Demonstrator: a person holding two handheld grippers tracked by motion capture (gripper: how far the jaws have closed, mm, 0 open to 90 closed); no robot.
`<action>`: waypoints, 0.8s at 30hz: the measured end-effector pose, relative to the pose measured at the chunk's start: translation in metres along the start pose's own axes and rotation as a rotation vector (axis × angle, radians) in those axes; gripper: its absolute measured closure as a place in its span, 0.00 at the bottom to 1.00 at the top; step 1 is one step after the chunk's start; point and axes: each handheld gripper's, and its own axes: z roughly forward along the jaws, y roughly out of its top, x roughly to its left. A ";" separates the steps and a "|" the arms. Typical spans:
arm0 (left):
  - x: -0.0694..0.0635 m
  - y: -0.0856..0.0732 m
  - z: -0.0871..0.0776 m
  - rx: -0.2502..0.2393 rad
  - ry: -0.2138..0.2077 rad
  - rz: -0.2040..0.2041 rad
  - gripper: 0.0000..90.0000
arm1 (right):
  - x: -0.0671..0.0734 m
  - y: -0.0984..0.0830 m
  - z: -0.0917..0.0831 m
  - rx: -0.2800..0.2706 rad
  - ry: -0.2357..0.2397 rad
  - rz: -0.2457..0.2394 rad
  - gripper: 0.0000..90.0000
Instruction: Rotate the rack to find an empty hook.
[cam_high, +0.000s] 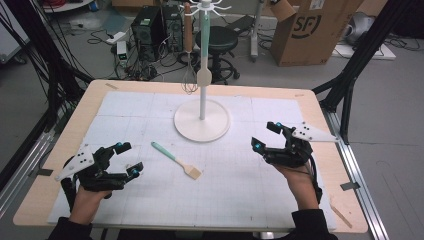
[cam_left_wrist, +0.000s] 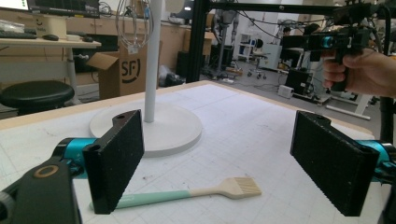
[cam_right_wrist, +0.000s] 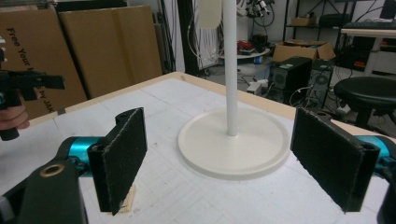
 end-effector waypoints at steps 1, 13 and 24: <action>0.000 0.000 0.000 0.002 0.002 -0.002 0.20 | 0.000 0.003 0.001 0.000 0.011 0.000 0.23; 0.000 -0.005 -0.008 0.024 0.011 -0.004 0.21 | -0.010 0.049 0.023 -0.038 0.126 0.023 0.62; -0.001 -0.006 -0.009 0.030 0.003 -0.003 0.22 | -0.013 0.107 0.049 -0.028 0.188 -0.025 0.98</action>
